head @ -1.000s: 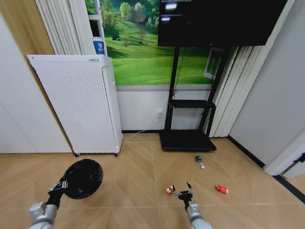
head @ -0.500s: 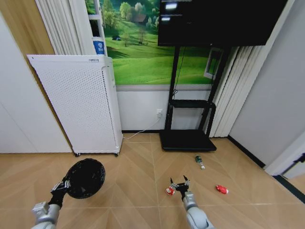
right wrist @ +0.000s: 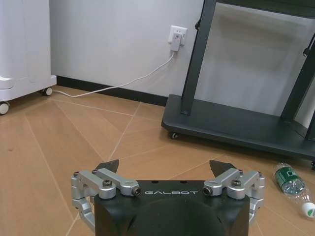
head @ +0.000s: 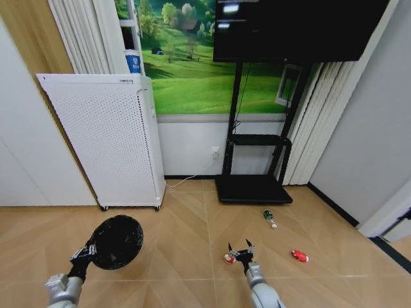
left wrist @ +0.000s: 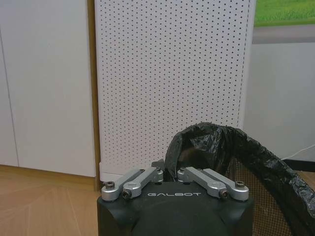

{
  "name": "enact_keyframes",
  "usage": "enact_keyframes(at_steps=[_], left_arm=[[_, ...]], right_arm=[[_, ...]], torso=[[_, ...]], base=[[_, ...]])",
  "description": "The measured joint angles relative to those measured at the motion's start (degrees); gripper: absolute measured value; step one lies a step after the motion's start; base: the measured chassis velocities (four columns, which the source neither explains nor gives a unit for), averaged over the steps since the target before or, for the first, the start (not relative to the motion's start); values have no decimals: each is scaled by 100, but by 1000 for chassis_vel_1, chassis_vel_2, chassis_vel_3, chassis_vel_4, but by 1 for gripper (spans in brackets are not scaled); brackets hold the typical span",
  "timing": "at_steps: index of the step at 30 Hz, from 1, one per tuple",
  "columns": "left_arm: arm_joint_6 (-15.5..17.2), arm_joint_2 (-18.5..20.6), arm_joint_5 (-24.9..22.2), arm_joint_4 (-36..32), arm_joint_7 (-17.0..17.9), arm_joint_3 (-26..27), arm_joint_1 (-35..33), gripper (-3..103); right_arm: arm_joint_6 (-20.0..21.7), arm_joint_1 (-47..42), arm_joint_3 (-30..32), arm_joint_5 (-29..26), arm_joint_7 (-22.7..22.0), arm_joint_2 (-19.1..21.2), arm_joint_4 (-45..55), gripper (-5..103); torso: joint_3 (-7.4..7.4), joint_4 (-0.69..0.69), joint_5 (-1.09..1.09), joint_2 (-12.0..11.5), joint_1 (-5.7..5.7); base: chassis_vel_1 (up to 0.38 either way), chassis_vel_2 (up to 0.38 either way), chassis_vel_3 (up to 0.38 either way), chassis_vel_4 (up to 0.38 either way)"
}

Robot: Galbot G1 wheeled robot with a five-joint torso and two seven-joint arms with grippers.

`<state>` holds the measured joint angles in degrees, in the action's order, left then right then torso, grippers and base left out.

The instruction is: Pick up the trash bin and place the garbage on the floor into it.

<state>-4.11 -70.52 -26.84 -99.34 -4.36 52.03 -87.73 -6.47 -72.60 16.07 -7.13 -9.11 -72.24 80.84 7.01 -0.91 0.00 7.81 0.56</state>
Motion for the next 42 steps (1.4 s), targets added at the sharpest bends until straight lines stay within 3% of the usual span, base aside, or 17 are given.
enact_keyframes(at_steps=[9,16,28,33,42], left_arm=[[-2,-13,-2,6,-25,-34,30,7],[-58,-115,8,44,-137,-73,34,7],[-108,-133,-193,-20,-311,-169,28,7],[-115,-117,-531,-141,-530,-198,-28,7],[-120,-141,-491,-102,-558,-204,-35,7]], right_arm=[[-143,-263,187,20,65,153,87,100],[292,-952,426,12,570,623,555,100],[382,-1119,33,278,923,443,521,100],[351,-948,-207,446,976,338,119,100],[257,-722,-287,670,1118,255,-529,100]], torso=[[2,1,2,0,2],[1,-1,-2,-1,2],[0,-1,0,0,0],[1,0,0,0,0],[1,0,-1,0,0]], base=[[-201,203,203,-209],[-82,90,87,-108],[27,-33,-28,25],[0,0,0,0],[0,0,0,0]])
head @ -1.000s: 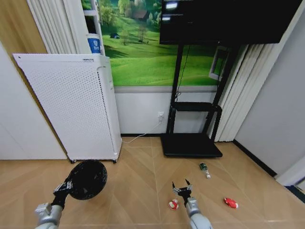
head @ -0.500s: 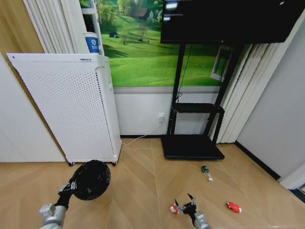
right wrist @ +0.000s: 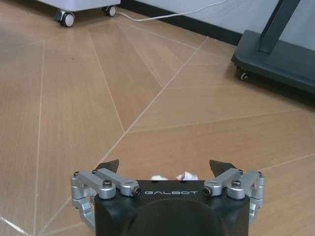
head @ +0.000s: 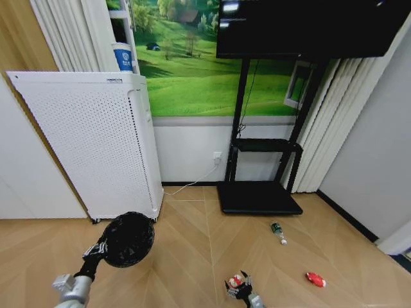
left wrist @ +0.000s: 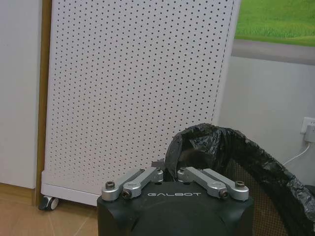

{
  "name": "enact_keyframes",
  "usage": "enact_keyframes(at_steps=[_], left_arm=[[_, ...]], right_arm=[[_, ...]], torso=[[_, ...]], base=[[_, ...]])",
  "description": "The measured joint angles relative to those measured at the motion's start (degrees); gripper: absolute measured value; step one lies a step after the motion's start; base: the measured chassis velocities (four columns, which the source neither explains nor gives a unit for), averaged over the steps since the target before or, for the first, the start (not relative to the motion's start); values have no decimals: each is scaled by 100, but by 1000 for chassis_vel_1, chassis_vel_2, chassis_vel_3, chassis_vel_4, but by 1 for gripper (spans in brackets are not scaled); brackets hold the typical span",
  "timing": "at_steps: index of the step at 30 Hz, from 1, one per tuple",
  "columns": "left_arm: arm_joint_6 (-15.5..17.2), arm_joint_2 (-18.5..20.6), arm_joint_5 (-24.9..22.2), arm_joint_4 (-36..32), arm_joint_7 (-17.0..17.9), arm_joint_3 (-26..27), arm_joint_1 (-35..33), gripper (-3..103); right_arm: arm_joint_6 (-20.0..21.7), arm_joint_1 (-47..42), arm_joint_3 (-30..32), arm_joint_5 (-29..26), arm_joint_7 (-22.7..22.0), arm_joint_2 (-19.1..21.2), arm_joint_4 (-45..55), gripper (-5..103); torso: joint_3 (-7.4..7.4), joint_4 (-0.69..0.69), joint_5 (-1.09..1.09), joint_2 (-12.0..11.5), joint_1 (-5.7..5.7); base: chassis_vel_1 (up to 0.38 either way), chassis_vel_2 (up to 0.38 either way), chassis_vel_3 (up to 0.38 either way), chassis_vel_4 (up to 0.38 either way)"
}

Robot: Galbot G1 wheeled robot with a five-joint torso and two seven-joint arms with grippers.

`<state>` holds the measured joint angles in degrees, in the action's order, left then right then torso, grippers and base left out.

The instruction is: Pick up the trash bin and place the garbage on the floor into it.

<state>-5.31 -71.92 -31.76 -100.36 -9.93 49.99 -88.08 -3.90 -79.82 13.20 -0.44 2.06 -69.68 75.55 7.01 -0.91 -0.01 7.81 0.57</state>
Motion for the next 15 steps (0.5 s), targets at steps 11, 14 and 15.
enact_keyframes(at_steps=[11,14,15], left_arm=[[-10,-27,5,8,2,-4,-29,7],[-17,-39,4,-11,-4,-4,-55,7],[-17,-39,4,-11,-4,-4,-55,7]], right_arm=[[-157,378,-96,370,33,-258,-817,100],[-170,495,-115,424,18,-322,-1011,100],[-170,495,-115,424,18,-322,-1011,100]], torso=[[0,0,1,0,0],[0,0,1,0,0],[0,0,1,0,0]], base=[[0,0,0,0],[0,0,0,0],[0,0,0,0]])
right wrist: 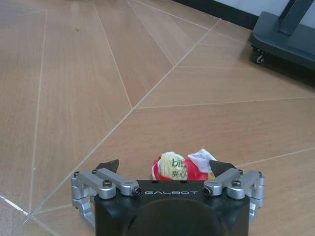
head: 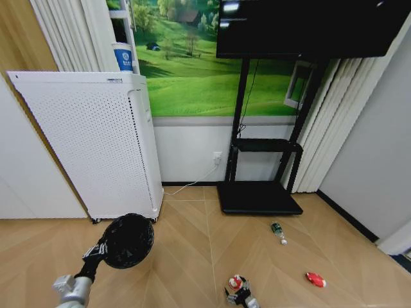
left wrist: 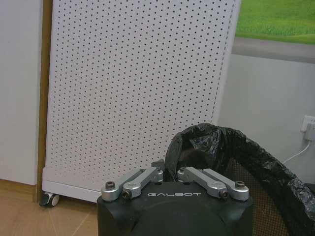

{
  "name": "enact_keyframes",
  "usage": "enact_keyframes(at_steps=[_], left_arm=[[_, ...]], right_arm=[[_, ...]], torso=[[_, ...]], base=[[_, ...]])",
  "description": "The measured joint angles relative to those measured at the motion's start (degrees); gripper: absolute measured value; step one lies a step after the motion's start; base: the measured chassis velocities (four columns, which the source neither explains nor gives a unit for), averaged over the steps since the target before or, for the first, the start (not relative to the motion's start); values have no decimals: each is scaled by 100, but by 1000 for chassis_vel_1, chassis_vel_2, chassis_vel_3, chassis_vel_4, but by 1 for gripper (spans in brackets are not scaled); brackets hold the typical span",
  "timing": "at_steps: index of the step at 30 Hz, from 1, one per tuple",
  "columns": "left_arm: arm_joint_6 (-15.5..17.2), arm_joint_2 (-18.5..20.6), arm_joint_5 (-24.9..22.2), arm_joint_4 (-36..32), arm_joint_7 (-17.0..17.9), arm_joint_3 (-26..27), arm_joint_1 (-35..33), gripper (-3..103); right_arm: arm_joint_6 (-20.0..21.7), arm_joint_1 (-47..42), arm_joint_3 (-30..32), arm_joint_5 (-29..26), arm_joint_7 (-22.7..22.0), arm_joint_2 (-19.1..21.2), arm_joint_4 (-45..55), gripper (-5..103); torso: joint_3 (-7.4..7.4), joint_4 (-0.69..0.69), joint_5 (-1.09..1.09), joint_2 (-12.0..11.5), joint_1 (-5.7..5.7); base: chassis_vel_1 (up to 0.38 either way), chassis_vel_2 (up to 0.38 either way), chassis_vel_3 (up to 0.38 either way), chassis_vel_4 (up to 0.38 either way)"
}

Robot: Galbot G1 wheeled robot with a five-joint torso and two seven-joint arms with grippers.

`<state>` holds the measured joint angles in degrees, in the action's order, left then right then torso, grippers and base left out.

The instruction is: Pick up the trash bin and place the garbage on the floor into it.

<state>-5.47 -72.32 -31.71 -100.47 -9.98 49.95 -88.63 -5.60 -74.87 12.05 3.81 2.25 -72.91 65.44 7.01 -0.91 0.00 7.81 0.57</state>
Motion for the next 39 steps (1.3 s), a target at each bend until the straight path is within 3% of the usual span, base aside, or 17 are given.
enact_keyframes(at_steps=[7,9,12,13,16,20,21,23,24,29,34,36,39], left_arm=[[-24,-19,-11,-14,-19,4,-30,7],[-24,-19,-17,-14,-20,2,-29,7],[-25,-16,-28,-13,-20,-7,-12,7],[-25,-16,-28,-13,-20,-7,-12,7],[-24,-13,-43,-10,-15,-13,-4,7],[-24,-7,-56,-3,-13,-15,1,7],[-24,0,-65,1,-11,-17,6,7],[-25,4,-67,9,-10,-25,12,7],[-25,10,-67,22,-9,-40,22,7],[-21,70,-86,91,-7,-133,85,7],[3,304,-357,276,-10,-399,252,7],[47,552,-692,501,50,-789,539,7],[52,719,-829,698,133,-1175,816,7]], right_arm=[[-100,260,-7,184,-254,-137,-425,103],[-145,298,2,225,-310,-165,-481,99],[-184,332,8,240,-367,-179,-527,84],[-184,332,8,240,-367,-179,-527,84],[-207,342,6,245,-372,-179,-548,67],[-217,342,5,245,-372,-173,-549,61],[-226,338,7,241,-373,-167,-549,51],[-229,327,14,234,-372,-162,-541,51],[-233,316,31,222,-374,-157,-529,42],[-267,235,109,107,-385,-126,-385,35],[-327,71,220,-203,-385,-32,74,34],[-357,-79,343,-499,-359,93,630,34],[-367,-186,438,-675,-319,195,1056,34]], torso=[[0,0,0,0,0],[0,0,0,0,0],[0,0,0,0,0],[0,0,0,0,0],[0,0,0,0,0],[0,0,0,0,0],[0,0,0,0,0],[0,0,0,0,0],[0,0,0,-1,0],[0,0,1,0,0],[0,1,1,0,0],[0,0,0,0,0],[0,-1,0,0,0]], base=[[0,0,0,0],[0,0,0,0],[0,0,0,0],[0,0,0,0],[0,0,0,0],[0,0,0,0],[0,0,0,0],[0,0,0,0],[0,0,0,0],[0,0,0,0],[0,0,0,0],[0,0,0,0],[0,0,0,0]])
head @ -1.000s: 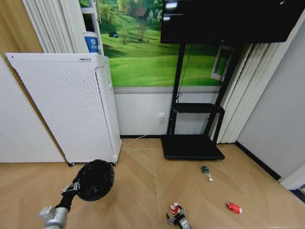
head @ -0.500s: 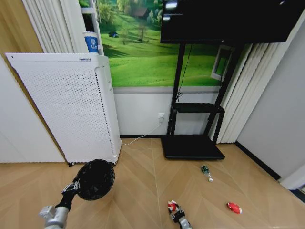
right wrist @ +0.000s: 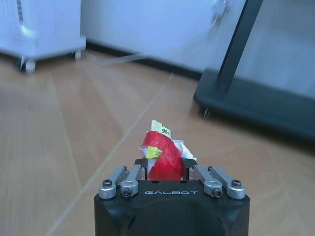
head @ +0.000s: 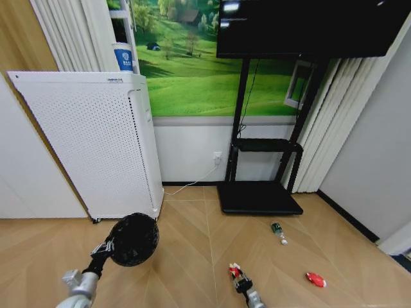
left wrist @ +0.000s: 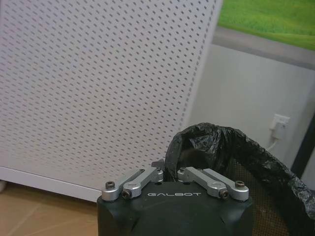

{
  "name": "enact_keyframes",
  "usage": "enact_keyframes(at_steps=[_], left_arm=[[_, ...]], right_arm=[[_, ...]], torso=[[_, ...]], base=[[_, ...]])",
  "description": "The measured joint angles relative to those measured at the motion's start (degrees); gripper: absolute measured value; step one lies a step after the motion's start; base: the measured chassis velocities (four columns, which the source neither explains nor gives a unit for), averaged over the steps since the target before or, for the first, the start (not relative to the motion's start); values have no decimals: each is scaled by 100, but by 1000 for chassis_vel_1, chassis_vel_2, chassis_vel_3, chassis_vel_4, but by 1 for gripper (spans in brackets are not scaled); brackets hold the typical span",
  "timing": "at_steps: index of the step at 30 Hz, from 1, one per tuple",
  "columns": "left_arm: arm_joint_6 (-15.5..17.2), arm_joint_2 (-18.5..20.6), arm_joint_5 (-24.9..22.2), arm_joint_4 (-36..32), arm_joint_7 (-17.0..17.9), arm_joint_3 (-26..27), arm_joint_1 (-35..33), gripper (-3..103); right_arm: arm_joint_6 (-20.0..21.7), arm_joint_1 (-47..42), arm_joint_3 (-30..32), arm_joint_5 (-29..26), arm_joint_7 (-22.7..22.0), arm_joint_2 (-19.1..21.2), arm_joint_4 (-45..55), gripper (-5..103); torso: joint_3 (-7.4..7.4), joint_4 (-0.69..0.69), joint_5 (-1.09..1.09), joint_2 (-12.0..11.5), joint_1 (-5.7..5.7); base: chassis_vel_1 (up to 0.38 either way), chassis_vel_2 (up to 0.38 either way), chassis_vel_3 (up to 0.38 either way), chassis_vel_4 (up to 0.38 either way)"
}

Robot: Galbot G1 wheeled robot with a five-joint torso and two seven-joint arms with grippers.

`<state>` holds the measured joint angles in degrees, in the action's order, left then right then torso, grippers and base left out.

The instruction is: Pick up the trash bin and place the garbage on the floor into it.

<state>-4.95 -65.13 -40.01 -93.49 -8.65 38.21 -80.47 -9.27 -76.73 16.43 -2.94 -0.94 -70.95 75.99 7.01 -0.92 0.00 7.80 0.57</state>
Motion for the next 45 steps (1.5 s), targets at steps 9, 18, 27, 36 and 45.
enact_keyframes(at_steps=[9,18,27,36,45], left_arm=[[-77,482,-24,672,186,-1264,1026,7],[-177,508,30,1315,414,-2668,2141,7],[-199,192,14,1982,517,-4178,3271,7],[11,95,-365,1097,559,-5088,3279,7],[170,190,-312,436,662,-4881,2575,7]], right_arm=[[-15,-139,-131,-909,469,794,1819,34],[129,-594,-286,-1867,1021,1063,3297,34],[163,-541,-742,-1799,1134,953,3531,34],[103,-370,-921,-1570,1112,674,3104,34],[105,-350,-786,-1399,976,434,2970,38]], torso=[[1,6,1,0,0],[1,0,-1,0,1],[1,1,-2,0,1],[-1,-1,1,0,0],[-1,2,0,0,0]], base=[[0,0,0,0],[0,0,0,0],[0,0,0,0],[0,0,0,0],[0,0,0,0]])
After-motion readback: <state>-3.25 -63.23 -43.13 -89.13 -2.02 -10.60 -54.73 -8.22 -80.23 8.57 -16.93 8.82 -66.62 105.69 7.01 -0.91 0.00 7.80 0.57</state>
